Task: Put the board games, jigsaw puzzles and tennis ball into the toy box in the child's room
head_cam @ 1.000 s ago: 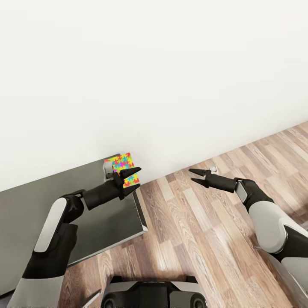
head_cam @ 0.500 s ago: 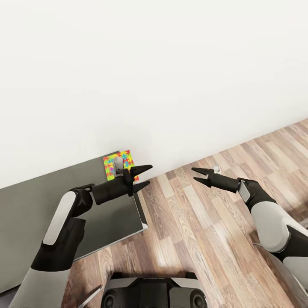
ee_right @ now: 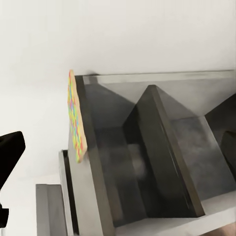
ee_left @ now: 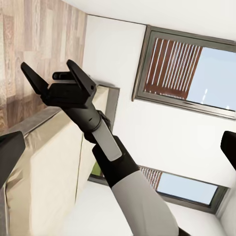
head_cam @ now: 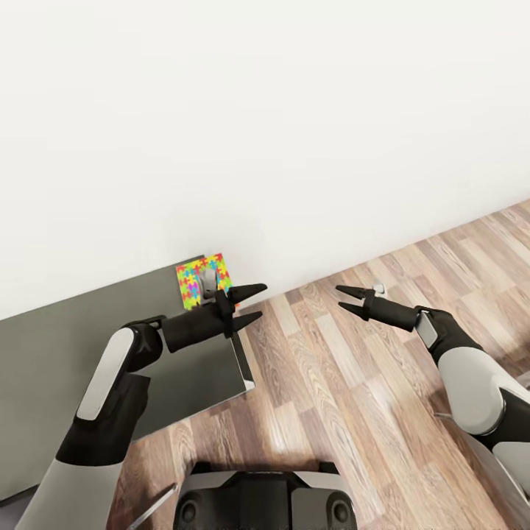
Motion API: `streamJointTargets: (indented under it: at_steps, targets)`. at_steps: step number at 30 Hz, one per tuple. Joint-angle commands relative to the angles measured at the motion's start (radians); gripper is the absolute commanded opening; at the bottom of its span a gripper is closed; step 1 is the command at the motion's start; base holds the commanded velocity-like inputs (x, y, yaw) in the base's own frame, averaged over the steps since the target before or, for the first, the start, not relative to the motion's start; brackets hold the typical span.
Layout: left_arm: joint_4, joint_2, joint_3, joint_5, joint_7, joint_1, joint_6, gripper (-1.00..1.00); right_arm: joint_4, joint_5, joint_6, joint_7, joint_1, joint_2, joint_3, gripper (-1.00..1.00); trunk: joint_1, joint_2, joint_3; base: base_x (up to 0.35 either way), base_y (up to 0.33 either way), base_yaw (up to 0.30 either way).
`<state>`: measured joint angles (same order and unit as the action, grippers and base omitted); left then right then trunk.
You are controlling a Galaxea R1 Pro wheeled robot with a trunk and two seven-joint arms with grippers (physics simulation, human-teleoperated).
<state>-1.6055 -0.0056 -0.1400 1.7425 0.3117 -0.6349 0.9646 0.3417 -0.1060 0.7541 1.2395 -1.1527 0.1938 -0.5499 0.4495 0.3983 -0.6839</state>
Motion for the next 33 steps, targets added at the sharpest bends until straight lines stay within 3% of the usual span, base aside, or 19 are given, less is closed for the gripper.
streamJointTargets:
  at_steps: [1, 19, 33]
  targets:
    - [-0.001, 0.000, 0.000, 0.009, 0.010, 0.000, 0.002, 1.00, 0.000, -0.008, 0.007, 0.006, -0.001, 0.000, -0.008, 1.00, 0.001, 0.002, -0.003, 0.000, 0.000, 0.000]
    - [-0.001, -0.003, -0.003, 0.005, -0.006, 0.003, 0.002, 1.00, 0.003, 0.021, 0.007, 0.005, 0.005, 0.002, -0.008, 1.00, 0.001, 0.002, -0.015, 0.000, 0.000, 0.012]
    - [-0.001, -0.003, -0.003, 0.005, -0.009, 0.005, 0.002, 1.00, 0.003, 0.026, 0.007, 0.003, 0.005, 0.003, -0.008, 1.00, 0.001, 0.002, -0.016, 0.000, 0.000, 0.221]
